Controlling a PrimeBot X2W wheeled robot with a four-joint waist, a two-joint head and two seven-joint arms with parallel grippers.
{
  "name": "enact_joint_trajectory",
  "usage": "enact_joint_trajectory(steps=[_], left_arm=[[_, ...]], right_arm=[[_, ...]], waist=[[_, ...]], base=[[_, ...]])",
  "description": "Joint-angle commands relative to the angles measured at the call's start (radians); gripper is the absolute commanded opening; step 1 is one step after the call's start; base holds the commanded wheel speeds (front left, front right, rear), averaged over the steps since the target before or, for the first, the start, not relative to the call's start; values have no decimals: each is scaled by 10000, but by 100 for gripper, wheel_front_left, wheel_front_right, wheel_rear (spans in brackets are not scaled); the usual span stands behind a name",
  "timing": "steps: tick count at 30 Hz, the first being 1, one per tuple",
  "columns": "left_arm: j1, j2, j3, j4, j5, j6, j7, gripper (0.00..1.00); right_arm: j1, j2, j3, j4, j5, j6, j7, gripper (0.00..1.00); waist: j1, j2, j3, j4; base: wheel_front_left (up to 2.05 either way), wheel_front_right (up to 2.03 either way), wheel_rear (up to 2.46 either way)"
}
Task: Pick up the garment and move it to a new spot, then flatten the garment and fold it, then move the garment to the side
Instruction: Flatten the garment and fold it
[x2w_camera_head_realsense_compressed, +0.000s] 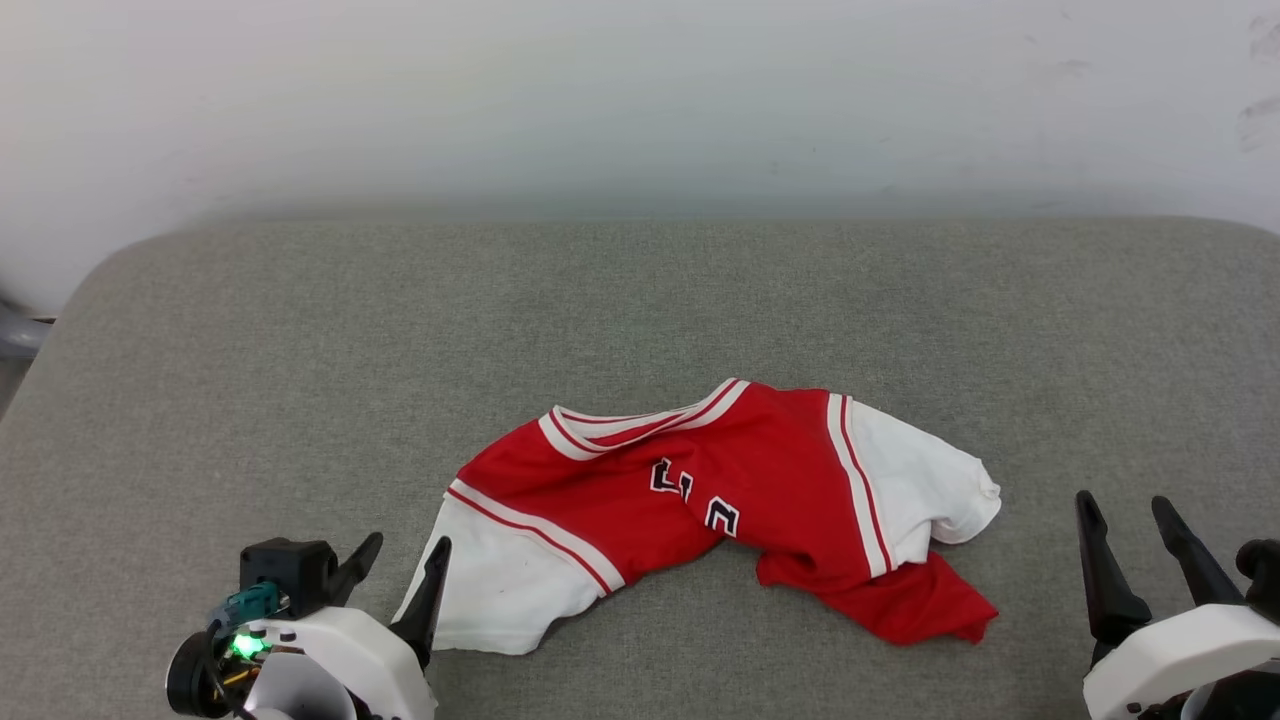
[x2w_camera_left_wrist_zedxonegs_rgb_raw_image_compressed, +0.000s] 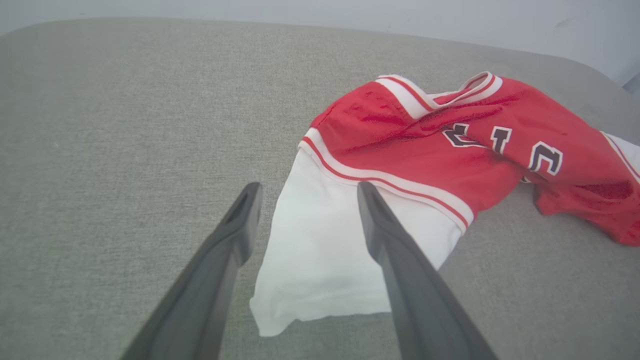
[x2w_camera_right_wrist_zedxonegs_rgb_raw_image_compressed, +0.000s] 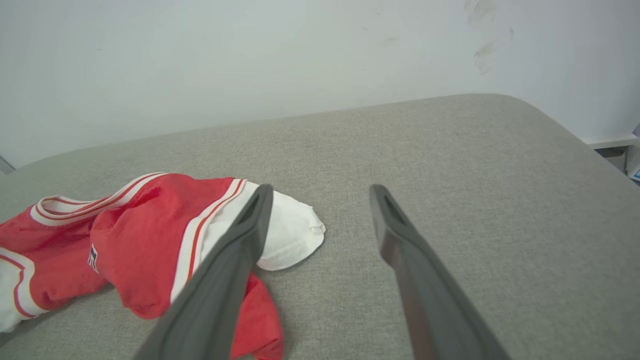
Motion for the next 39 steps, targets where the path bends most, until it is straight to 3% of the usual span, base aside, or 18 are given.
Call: enact_joint_trajectory(steps=[1, 8, 14, 23, 29, 36, 37, 38, 39], left_arm=[[38, 40, 86, -166, 172, 102, -261, 100], [-39, -82, 288, -772, 887, 455, -1598, 100], [-285, -261, 484, -1300, 1443, 574, -2023, 100], [-701, -519, 704, -1664, 1744, 336, -2126, 100], [-924, -724, 835, -1568, 1877, 82, -2153, 100], [-973, -972, 1042, -1265, 1802, -251, -2164, 100], [-950, -984, 1048, -1173, 1755, -299, -2163, 100], [-940, -989, 1060, -1108, 1712, -353, -2156, 100], [-932, -969, 1073, -1038, 1677, -404, -2156, 100]], right_arm=[[36, 9, -66, 60, 191, -3, 111, 100], [-297, -13, -433, 844, 298, -3, 1142, 100], [-1138, -450, -497, 1847, 550, -3, 2775, 100], [-3036, -1212, 128, 2995, 471, -3, 5158, 100], [-4057, -1698, 666, 3796, 200, -3, 5963, 100], [-4146, -1633, 976, 4932, 354, -3, 7049, 100], [-4133, -1609, 1006, 5010, 410, -3, 7155, 46], [-4145, -1559, 989, 5052, 509, -2, 7198, 0], [-4160, -1533, 998, 5043, 530, -2, 7218, 0]], waist=[[1, 0, -25, 12], [1, 0, -16, 180], [1, 0, 408, 478], [1, 0, 1341, 1012], [1, 0, 1830, 1357], [1, 0, 2071, 1494], [1, 0, 2079, 1501], [1, 0, 2082, 1500], [1, 0, 2073, 1490]], base=[[0, 0, 0], [0, 0, 0], [0, 0, 0], [0, 0, 0], [0, 0, 0], [0, 0, 0], [0, 0, 0], [0, 0, 0], [0, 0, 0]])
